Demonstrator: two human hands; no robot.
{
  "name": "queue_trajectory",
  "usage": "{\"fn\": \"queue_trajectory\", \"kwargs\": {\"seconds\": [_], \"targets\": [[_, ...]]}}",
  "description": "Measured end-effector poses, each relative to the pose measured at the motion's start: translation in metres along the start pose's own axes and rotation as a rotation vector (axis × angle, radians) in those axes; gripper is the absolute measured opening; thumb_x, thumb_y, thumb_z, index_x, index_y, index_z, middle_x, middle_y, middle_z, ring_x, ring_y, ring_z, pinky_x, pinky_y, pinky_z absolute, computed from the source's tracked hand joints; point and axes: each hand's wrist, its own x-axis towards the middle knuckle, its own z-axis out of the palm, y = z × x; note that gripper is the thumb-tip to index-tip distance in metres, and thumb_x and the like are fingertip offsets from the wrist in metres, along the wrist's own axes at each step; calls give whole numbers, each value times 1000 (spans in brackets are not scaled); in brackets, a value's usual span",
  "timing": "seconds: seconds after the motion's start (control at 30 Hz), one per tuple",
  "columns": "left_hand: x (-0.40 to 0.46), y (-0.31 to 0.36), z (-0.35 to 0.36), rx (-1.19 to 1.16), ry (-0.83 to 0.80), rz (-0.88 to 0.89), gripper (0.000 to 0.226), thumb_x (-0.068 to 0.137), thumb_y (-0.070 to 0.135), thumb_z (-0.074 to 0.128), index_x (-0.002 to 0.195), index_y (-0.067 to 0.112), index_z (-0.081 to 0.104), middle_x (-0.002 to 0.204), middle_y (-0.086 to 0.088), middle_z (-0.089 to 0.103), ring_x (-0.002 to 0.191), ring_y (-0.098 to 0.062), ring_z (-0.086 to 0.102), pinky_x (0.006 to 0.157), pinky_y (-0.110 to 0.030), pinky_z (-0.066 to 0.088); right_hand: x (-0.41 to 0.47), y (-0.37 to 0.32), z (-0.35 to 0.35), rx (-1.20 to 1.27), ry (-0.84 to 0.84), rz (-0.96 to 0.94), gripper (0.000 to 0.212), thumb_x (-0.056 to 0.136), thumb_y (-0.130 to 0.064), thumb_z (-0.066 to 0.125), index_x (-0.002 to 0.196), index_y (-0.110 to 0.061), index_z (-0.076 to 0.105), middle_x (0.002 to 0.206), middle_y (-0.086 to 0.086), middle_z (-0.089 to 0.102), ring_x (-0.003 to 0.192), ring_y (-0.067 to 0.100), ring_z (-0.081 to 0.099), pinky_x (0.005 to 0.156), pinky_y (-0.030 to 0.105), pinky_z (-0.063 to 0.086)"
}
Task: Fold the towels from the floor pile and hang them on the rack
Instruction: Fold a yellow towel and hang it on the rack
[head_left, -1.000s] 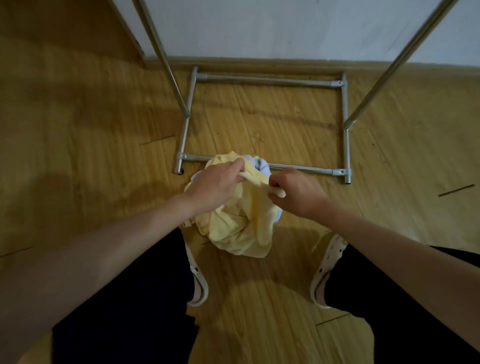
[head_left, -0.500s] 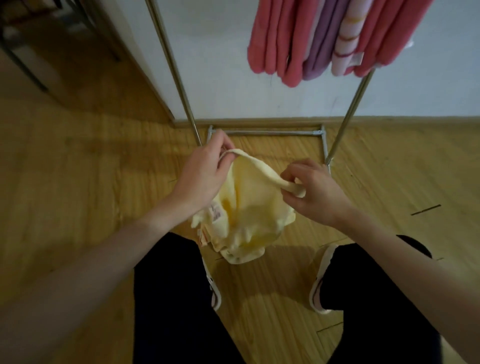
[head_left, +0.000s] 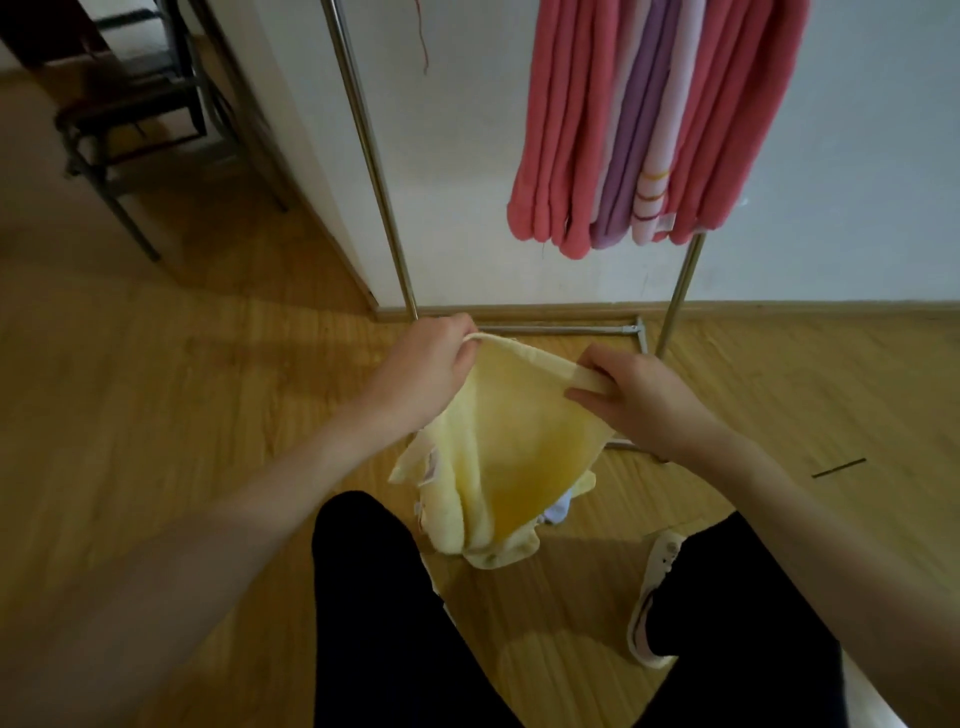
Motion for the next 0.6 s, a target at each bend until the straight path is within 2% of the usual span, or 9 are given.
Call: {"fn": "queue_trajectory", "kwargs": {"seconds": [0.1, 0.2, 0.27, 0.33, 0.4, 0.47, 0.5, 0.6], "targets": [[-1, 8, -8, -89, 142, -67, 19, 98, 16, 46, 101, 7, 62, 85, -4, 63, 76, -18, 59, 67, -32, 46, -13, -6, -4, -1, 113, -81, 15, 88, -24, 63, 94, -13, 55, 76, -8, 55, 63, 15, 52, 56, 41, 49], [-3, 9, -16, -153, 239, -140, 17, 99, 17, 46, 103, 8, 60, 83, 4, 57, 70, -4, 52, 62, -17, 43, -23, -11, -9, -5, 213, -134, 14, 94, -25, 54, 101, -14, 48, 74, -2, 59, 57, 17, 53, 49, 42, 49], [-4, 10, -21, -186, 278, -170, 16, 99, 17, 46, 103, 8, 58, 79, 10, 52, 69, 0, 51, 60, -13, 44, -27, -18, -13, -12, 291, -201, 9, 97, -20, 48, 103, -14, 46, 73, -2, 57, 54, 13, 45, 44, 38, 46], [-4, 13, -26, -227, 296, -193, 14, 100, 17, 45, 101, 9, 56, 77, 11, 50, 63, -2, 53, 54, -10, 46, -28, -26, -17, -48, 355, -293, 7, 96, -11, 48, 102, -10, 52, 79, -5, 54, 61, 6, 34, 41, 31, 42], [-3, 19, -30, -331, 290, -226, 14, 101, 18, 42, 102, 9, 52, 72, 2, 55, 48, -10, 58, 43, -14, 48, -27, -32, -18, -82, 362, -373, 11, 89, -3, 50, 98, -7, 56, 81, -3, 55, 65, 2, 29, 39, 29, 38], [-2, 26, -35, -473, 272, -283, 14, 102, 17, 39, 103, 7, 50, 64, -7, 58, 41, -13, 59, 41, -29, 53, -26, -36, -19, -100, 322, -423, 10, 85, -4, 50, 90, -8, 58, 77, -3, 55, 62, 4, 34, 38, 32, 38], [-1, 29, -38, -535, 263, -309, 14, 102, 16, 38, 104, 6, 48, 62, -9, 58, 40, -15, 60, 42, -33, 55, -26, -38, -19, -105, 300, -430, 10, 84, -7, 48, 85, -8, 58, 75, -3, 55, 59, 8, 39, 38, 34, 39], [-1, 37, -44, -627, 242, -360, 13, 102, 13, 36, 106, 6, 46, 65, -12, 59, 43, -17, 60, 43, -31, 54, -26, -40, -19, -93, 268, -424, 14, 82, -13, 47, 77, -10, 59, 70, -2, 54, 56, 15, 47, 40, 37, 40]]}}
